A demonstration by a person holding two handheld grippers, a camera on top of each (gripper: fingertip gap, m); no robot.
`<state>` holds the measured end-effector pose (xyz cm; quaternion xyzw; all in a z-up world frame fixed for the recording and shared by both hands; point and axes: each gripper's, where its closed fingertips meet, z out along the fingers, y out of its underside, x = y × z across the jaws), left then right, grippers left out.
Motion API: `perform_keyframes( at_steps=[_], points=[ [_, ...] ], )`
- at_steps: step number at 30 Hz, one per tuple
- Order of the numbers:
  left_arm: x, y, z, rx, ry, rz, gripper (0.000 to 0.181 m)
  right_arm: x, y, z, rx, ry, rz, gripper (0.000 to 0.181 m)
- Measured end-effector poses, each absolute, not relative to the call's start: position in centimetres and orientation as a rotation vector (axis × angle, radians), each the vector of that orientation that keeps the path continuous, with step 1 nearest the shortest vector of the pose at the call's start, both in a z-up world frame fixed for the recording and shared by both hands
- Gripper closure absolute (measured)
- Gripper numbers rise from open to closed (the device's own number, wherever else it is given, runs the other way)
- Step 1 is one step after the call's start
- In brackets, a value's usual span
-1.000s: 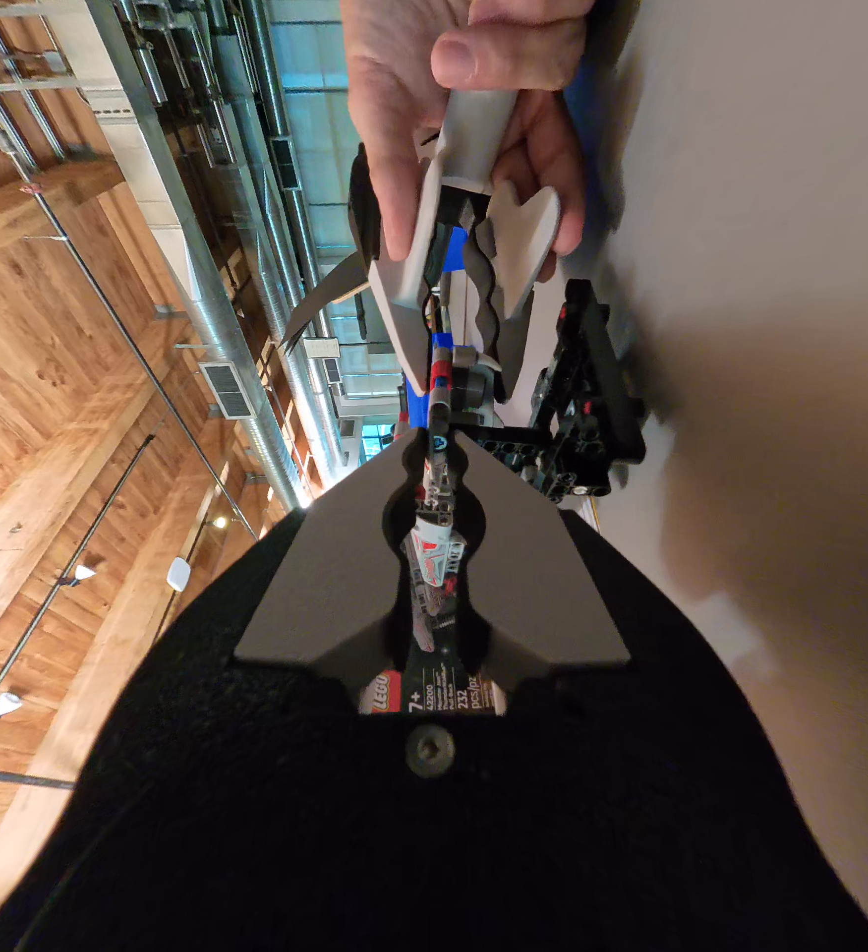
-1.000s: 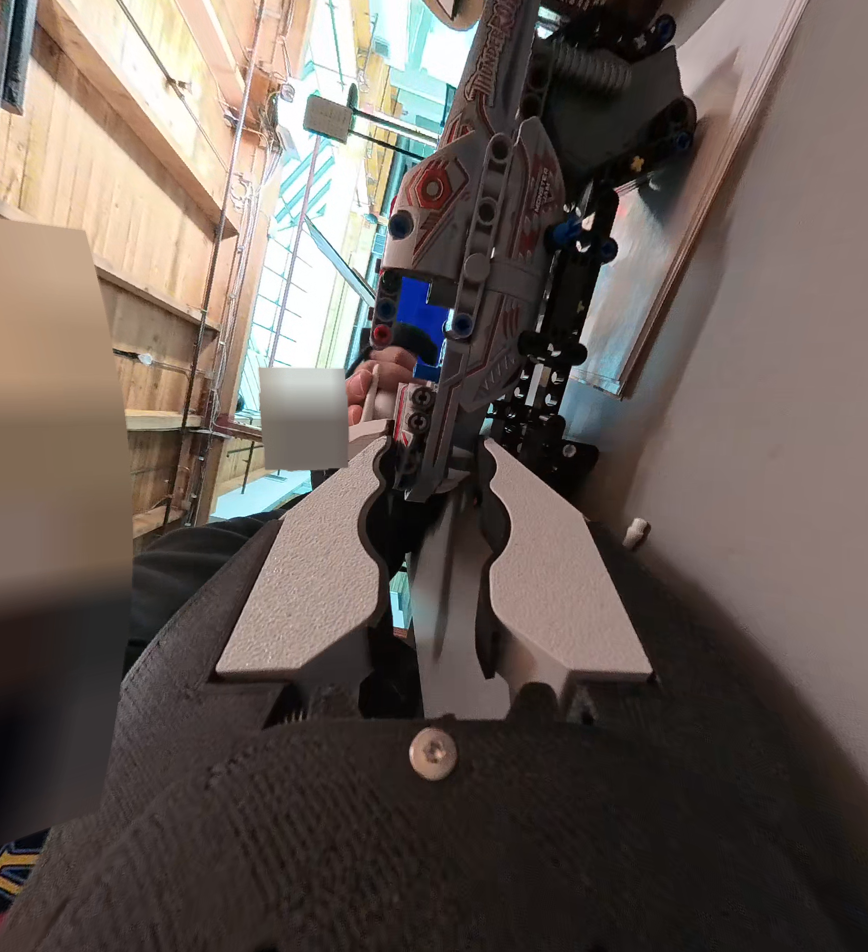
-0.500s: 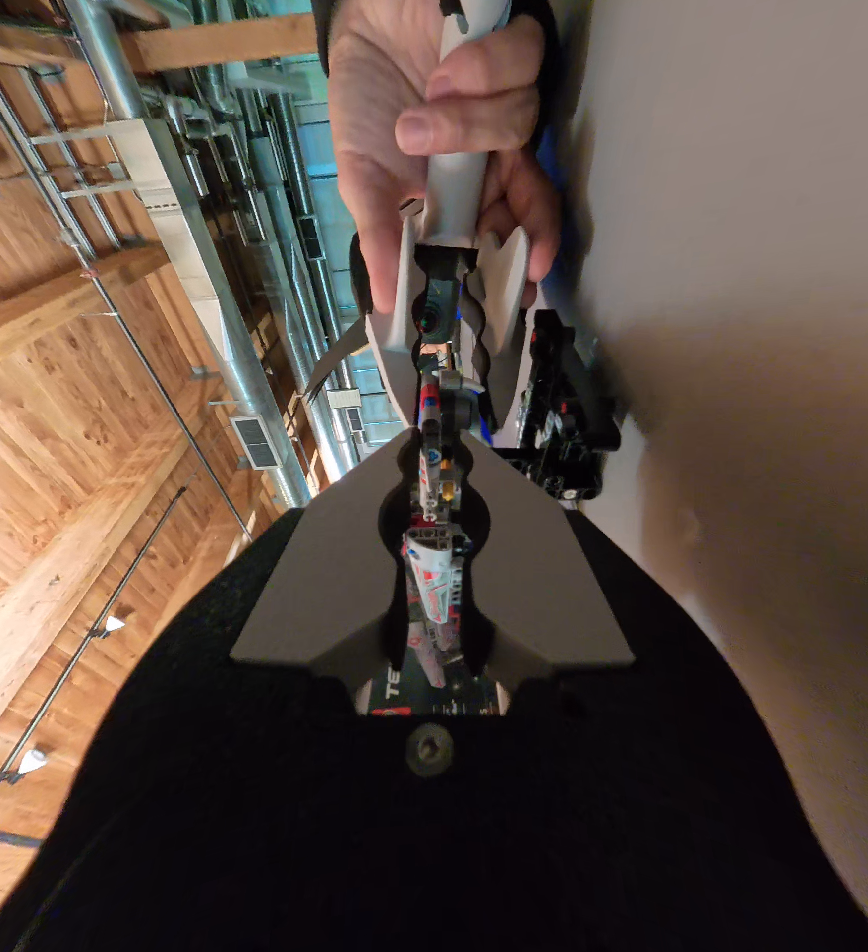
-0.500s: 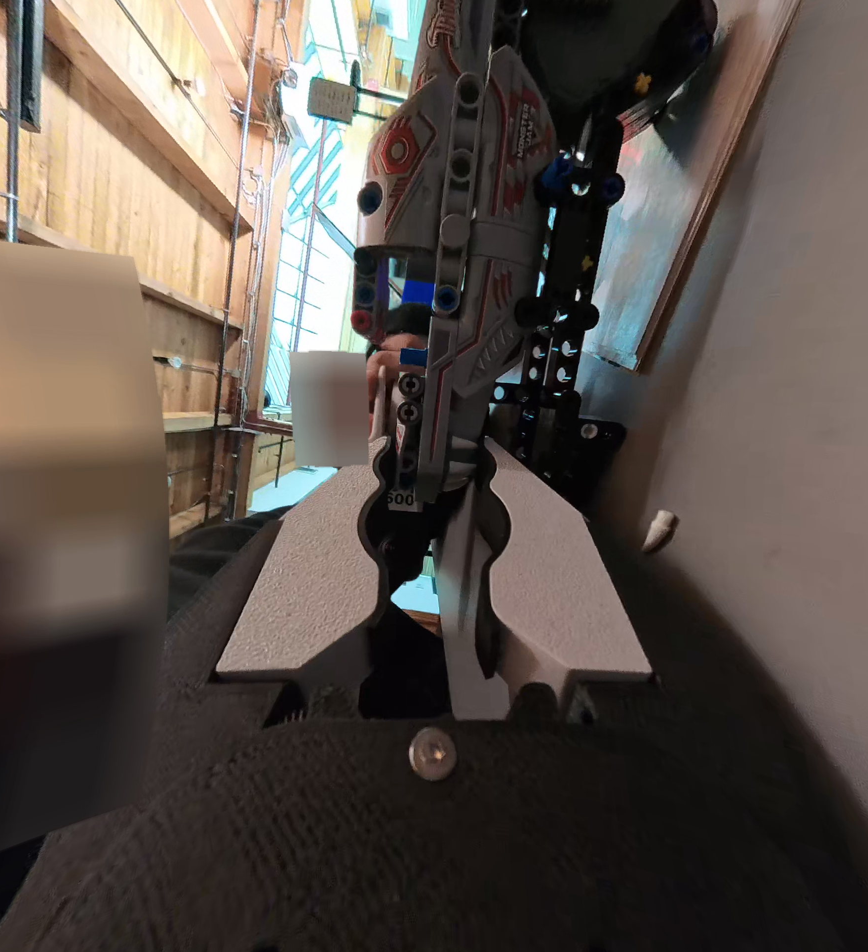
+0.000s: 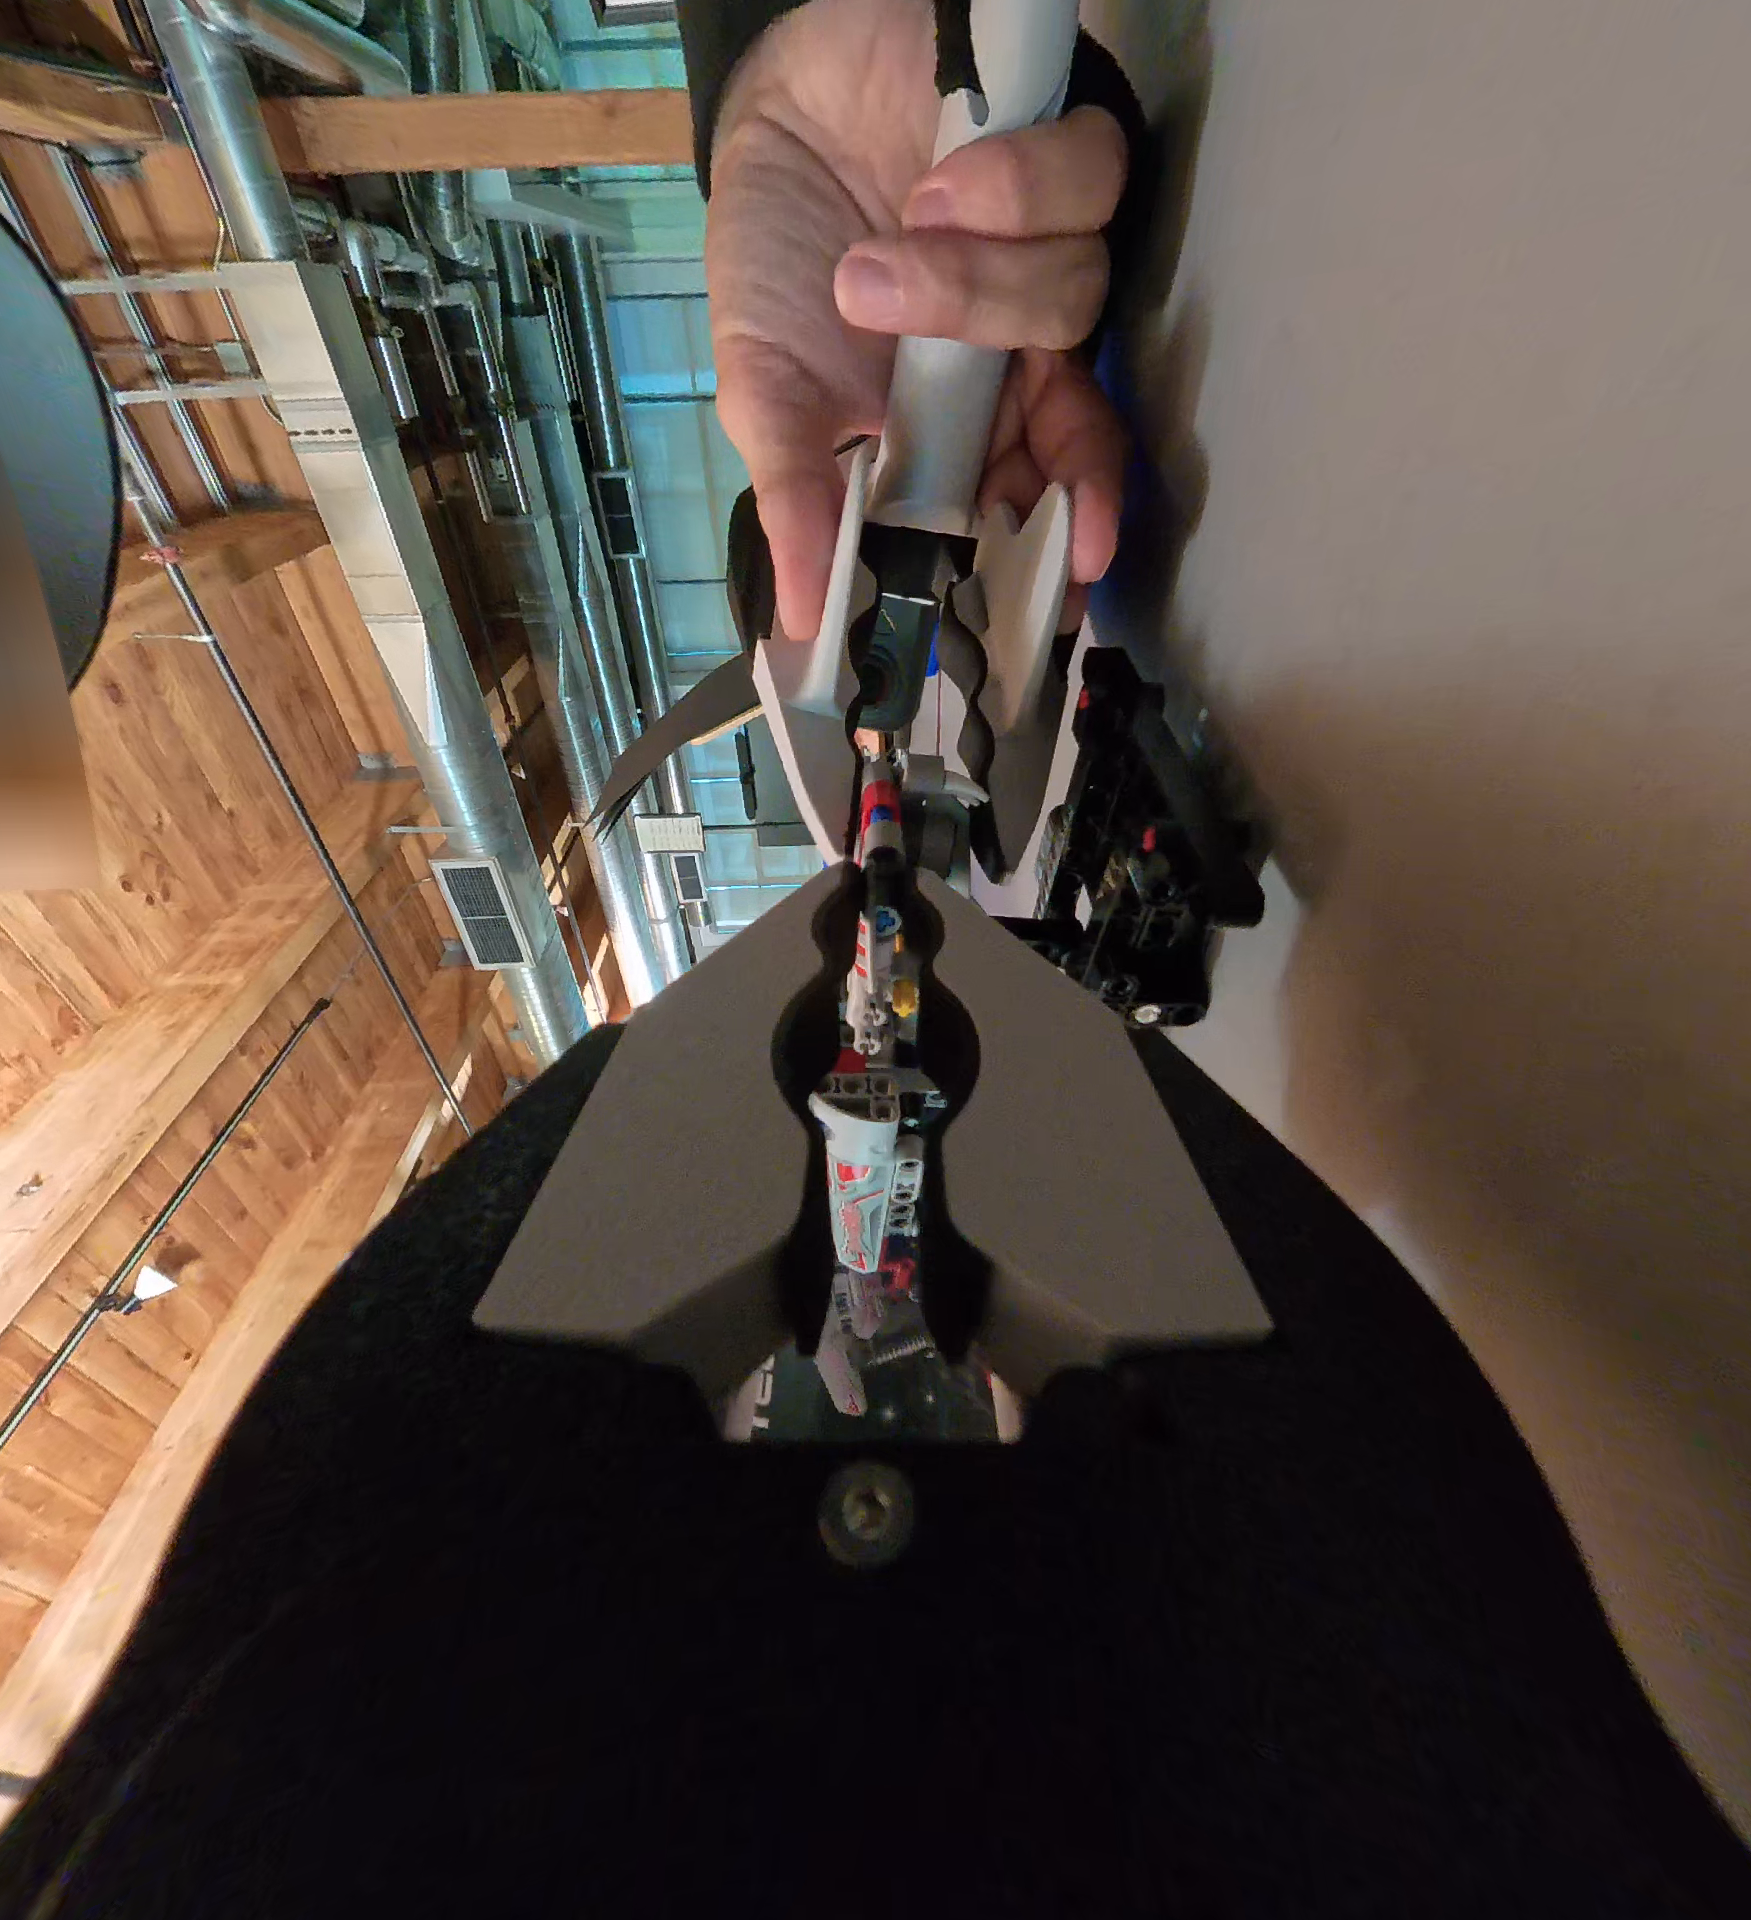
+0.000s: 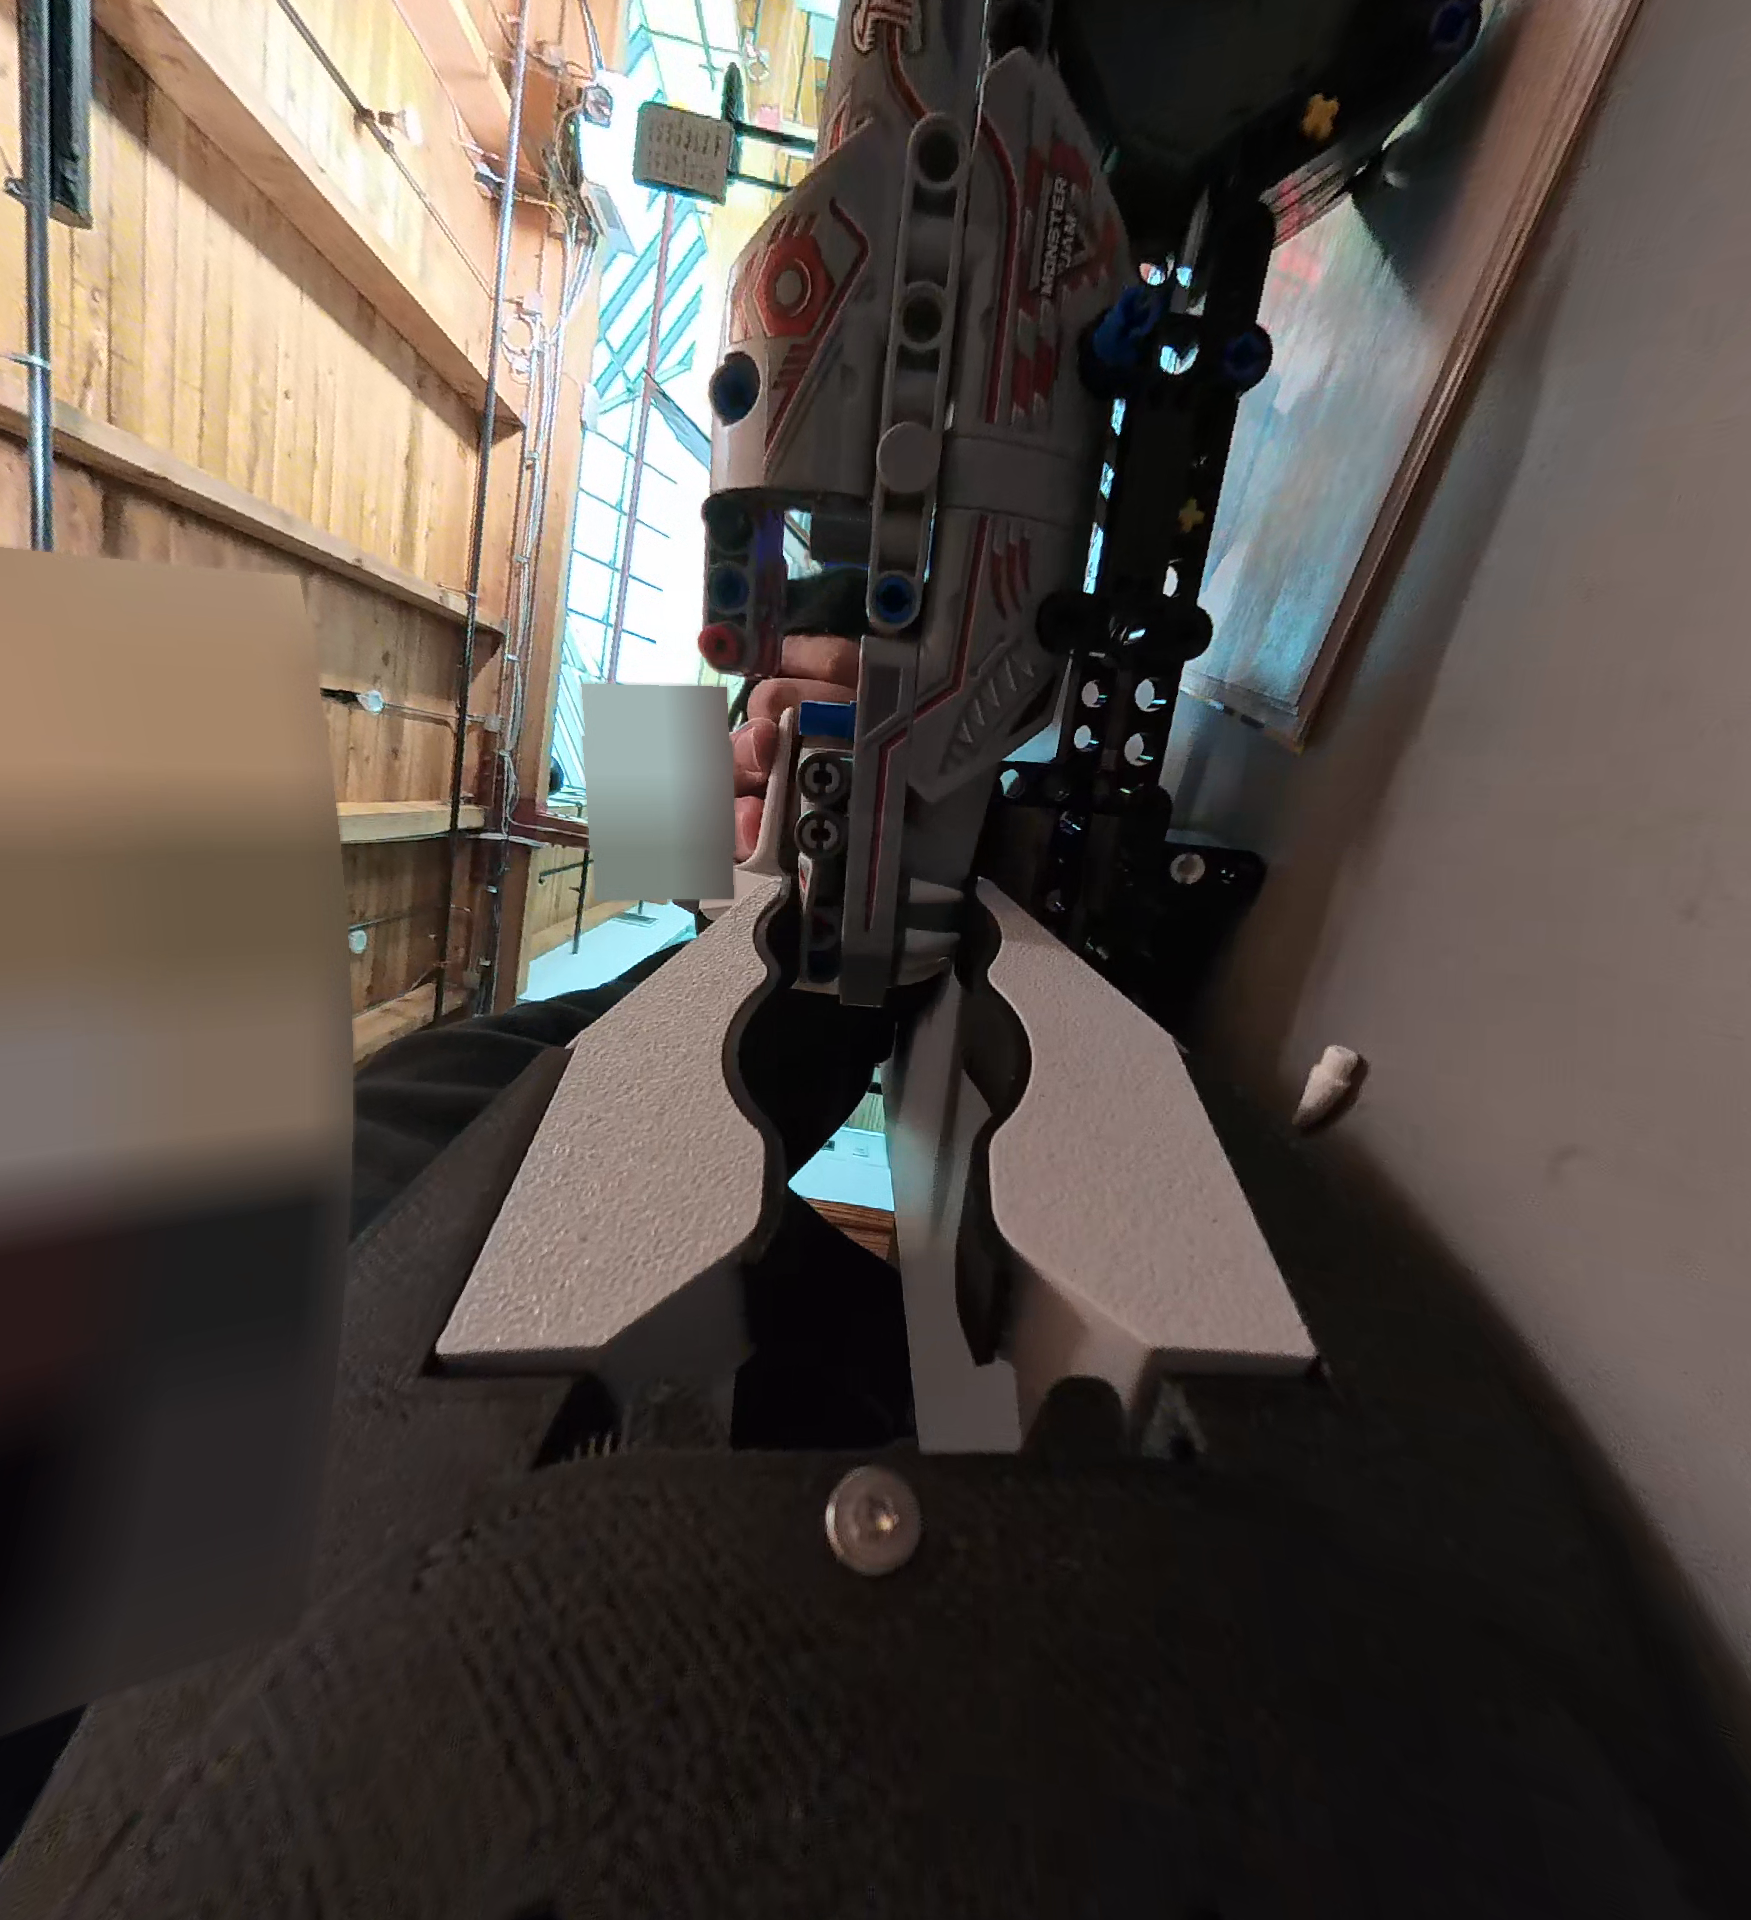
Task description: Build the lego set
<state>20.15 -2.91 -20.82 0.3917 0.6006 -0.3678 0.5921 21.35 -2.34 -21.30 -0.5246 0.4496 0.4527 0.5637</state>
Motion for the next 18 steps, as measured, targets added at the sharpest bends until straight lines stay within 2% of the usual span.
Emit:
perform_keyframes(
  at_steps=[5,6,8,10,11,14,18],
  points=[
    [20.5,-2.7,-20.8,0.868,1.489,-0.930,0.176,21.4,-2.3,-21.4,-1.242,1.057,1.044,0.153],
    [20.6,-2.5,-20.8,0.829,1.530,-0.943,0.170,21.4,-2.3,-21.4,-1.249,1.052,1.035,0.153],
    [20.6,-1.9,-20.7,0.749,1.626,-0.979,0.145,21.5,-2.4,-21.3,-1.237,1.056,1.029,0.153],
    [20.6,-0.9,-20.5,0.597,1.768,-1.049,0.139,21.7,-2.4,-21.3,-1.218,1.065,1.040,0.153],
    [20.4,-0.5,-20.3,0.471,1.858,-1.129,0.142,21.7,-2.4,-21.3,-1.217,1.065,1.040,0.153],
    [20.7,0.8,-18.5,-0.159,2.041,-1.492,0.169,21.7,-2.4,-21.3,-1.220,1.064,1.031,0.153],
    [20.8,1.0,-19.5,-1.221,2.204,-1.977,0.167,21.8,-2.4,-21.3,-1.219,1.064,1.028,0.152]
  ],
)
